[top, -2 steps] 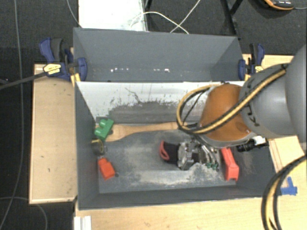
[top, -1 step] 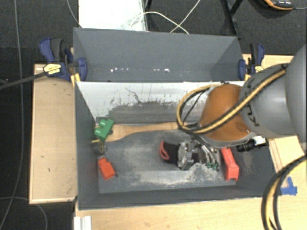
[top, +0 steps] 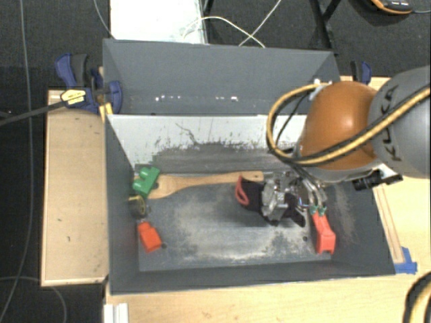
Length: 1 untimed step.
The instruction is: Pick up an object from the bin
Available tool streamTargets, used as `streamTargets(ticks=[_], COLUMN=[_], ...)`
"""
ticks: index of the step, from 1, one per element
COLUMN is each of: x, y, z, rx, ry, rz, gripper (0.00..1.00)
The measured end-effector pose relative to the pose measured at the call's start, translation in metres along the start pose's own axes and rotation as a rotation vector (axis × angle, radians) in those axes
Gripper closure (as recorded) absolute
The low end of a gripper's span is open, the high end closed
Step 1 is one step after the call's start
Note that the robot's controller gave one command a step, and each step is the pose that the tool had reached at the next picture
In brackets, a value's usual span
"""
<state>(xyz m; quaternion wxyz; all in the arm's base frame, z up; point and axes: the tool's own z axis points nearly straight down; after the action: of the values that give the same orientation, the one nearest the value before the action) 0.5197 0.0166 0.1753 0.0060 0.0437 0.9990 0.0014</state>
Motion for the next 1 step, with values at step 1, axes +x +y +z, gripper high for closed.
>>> streamTargets(ticks=[1], x=[-0.0032], y=[0.0087], z=[0.0216], rx=[0.000], ry=[0.004], rz=[0.030], gripper=[1.00])
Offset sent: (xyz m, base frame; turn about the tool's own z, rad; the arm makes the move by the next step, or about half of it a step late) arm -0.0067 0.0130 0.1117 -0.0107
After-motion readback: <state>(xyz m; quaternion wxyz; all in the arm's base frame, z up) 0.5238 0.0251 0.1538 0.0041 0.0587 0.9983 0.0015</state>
